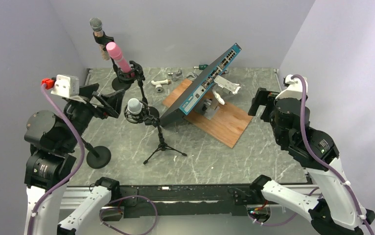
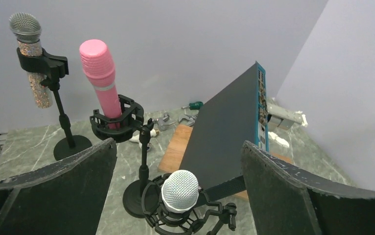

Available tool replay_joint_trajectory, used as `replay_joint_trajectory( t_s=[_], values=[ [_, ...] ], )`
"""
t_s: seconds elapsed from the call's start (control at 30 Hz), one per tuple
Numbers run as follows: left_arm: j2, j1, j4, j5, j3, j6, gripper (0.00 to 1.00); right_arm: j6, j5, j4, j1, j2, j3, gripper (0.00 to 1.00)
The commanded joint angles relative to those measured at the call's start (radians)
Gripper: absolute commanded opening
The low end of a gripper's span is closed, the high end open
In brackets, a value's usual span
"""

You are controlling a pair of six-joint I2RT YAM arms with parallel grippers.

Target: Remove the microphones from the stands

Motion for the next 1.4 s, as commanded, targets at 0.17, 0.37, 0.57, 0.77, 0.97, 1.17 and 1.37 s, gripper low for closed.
replay_joint_trajectory(
  t_s=[0.17, 0.37, 0.57, 0.77, 0.97, 1.17, 1.37],
  values=[
    [0.044, -0.003, -0.022, 0.124, 0.006, 0.070, 0.95, 0.069, -0.340, 0.262, 0.005, -0.104, -0.167, 1.00],
    [0.029, -0.002, -0.008, 0.144, -0.040, 0.054, 0.99, 0.092, -0.537, 0.275, 0.005, -0.025, -0.172, 1.00],
    [0.027, -0.003, -0.028, 0.243, -0.069, 0.056, 0.99, 0.176, -0.845, 0.547, 0.089, 0.063, -0.298, 1.00],
    [0.040, -0.003, -0.024, 0.271, -0.111, 0.036, 0.99, 0.112, -0.622, 0.579, 0.398, 0.264, -0.207, 1.00],
    [0.103, -0.005, -0.086, 0.217, -0.090, 0.027, 0.99, 0.109, -0.457, 0.550, 0.543, 0.386, -0.127, 1.00],
    [0.144, -0.058, -0.170, 0.095, -0.075, 0.035, 0.99, 0.136, -0.454, 0.651, 0.571, 0.350, -0.202, 1.00],
    [0.165, -0.189, -0.208, -0.139, -0.068, 0.041, 0.99, 0.138, -0.379, 0.609, 0.573, 0.316, -0.216, 1.00]
  ],
)
